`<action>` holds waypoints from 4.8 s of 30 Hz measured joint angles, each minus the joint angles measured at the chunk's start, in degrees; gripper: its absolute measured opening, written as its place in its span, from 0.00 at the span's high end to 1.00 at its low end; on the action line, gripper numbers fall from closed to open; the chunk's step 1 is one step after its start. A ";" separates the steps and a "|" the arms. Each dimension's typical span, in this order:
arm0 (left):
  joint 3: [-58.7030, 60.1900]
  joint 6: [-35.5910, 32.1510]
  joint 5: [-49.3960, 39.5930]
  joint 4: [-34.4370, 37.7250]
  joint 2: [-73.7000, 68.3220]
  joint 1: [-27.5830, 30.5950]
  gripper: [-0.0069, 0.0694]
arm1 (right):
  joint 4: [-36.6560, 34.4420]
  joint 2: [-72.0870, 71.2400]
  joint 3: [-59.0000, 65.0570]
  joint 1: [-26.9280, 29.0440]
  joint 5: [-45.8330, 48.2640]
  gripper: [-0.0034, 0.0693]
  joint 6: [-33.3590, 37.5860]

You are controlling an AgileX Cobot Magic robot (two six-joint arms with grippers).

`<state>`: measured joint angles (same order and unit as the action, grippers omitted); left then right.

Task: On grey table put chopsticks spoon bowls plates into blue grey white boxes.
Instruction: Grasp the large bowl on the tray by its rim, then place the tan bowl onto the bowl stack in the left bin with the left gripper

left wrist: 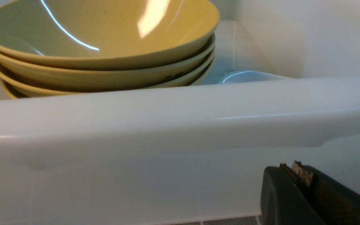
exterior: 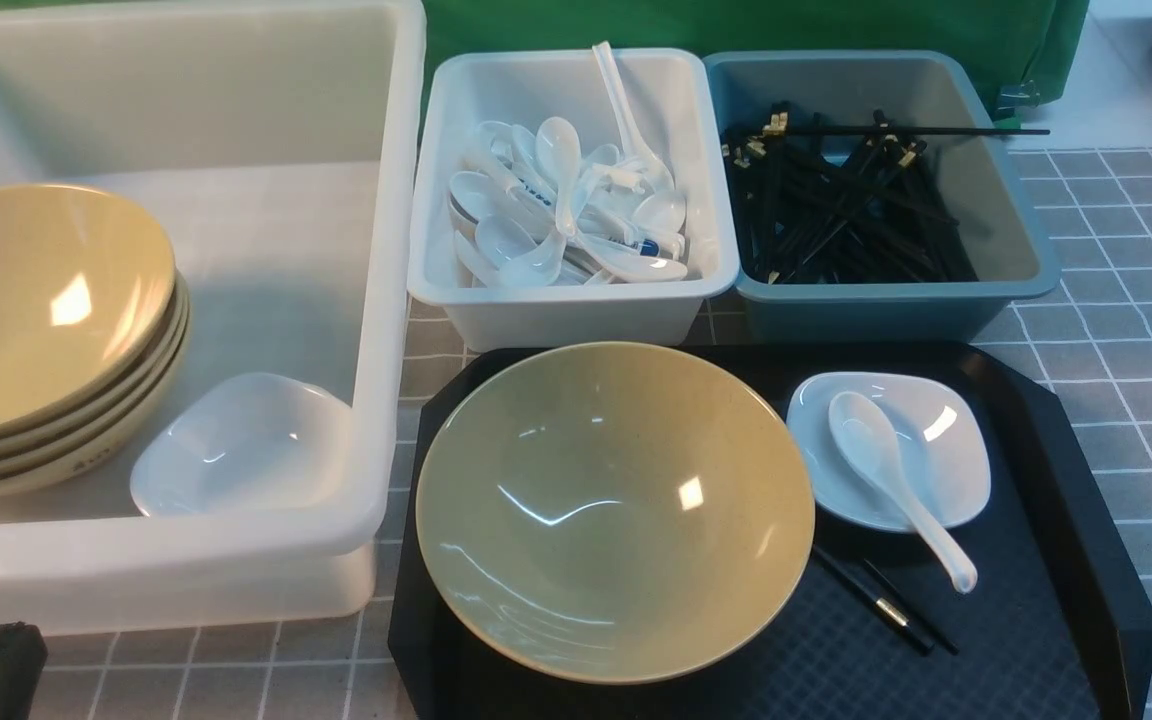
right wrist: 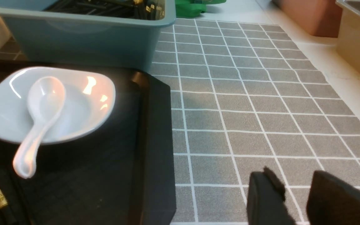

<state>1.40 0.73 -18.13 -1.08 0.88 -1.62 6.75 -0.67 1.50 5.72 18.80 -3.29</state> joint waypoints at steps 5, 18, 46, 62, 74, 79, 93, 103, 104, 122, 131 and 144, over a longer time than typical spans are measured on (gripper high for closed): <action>0.06 0.12 6.32 -0.04 0.00 0.00 0.92 | 0.00 0.00 0.10 0.00 -6.12 0.63 -0.54; -0.03 4.10 59.12 1.08 0.00 0.00 0.92 | 0.11 0.00 0.10 0.00 -56.93 0.63 -23.25; -70.03 -13.83 -31.82 17.80 -76.90 -30.34 0.92 | -17.09 25.82 -26.91 -9.96 21.96 0.91 21.59; -82.43 -10.53 -30.91 15.94 -110.85 -47.72 0.92 | -19.88 26.15 -22.82 -10.34 16.25 0.91 23.04; -83.81 -16.94 -32.23 25.72 -105.70 -40.09 0.77 | -19.95 26.15 -22.76 -10.40 14.64 0.91 23.09; -83.93 -13.45 -33.07 16.34 -103.27 -33.51 0.48 | -20.01 26.15 -22.76 -10.40 14.49 0.91 23.09; -83.93 -11.93 -36.00 11.22 -112.26 -31.72 0.46 | -20.02 26.15 -22.76 -10.40 14.42 0.91 23.09; -84.31 -18.78 -42.81 19.33 -106.49 -30.56 0.90 | -20.07 26.15 -22.76 -10.40 14.32 0.91 22.63; -84.01 -20.02 -43.27 20.53 -105.73 -30.13 0.90 | -20.07 26.15 -22.76 -10.40 14.32 0.91 22.57; -79.05 -15.25 -31.96 22.57 -75.82 29.20 0.91 | -21.34 26.17 -22.76 -10.40 14.87 0.91 20.66; -74.00 -16.42 -26.88 21.75 -85.82 33.15 0.79 | -21.85 26.24 -22.43 -12.11 16.01 0.91 20.53; -76.23 -12.23 -31.41 23.66 -76.83 33.40 0.18 | -22.86 38.24 -25.22 -20.19 20.14 0.72 21.06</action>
<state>-74.83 -11.50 -49.54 22.58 -75.96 31.79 -16.11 37.57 -23.71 -14.47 38.94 17.77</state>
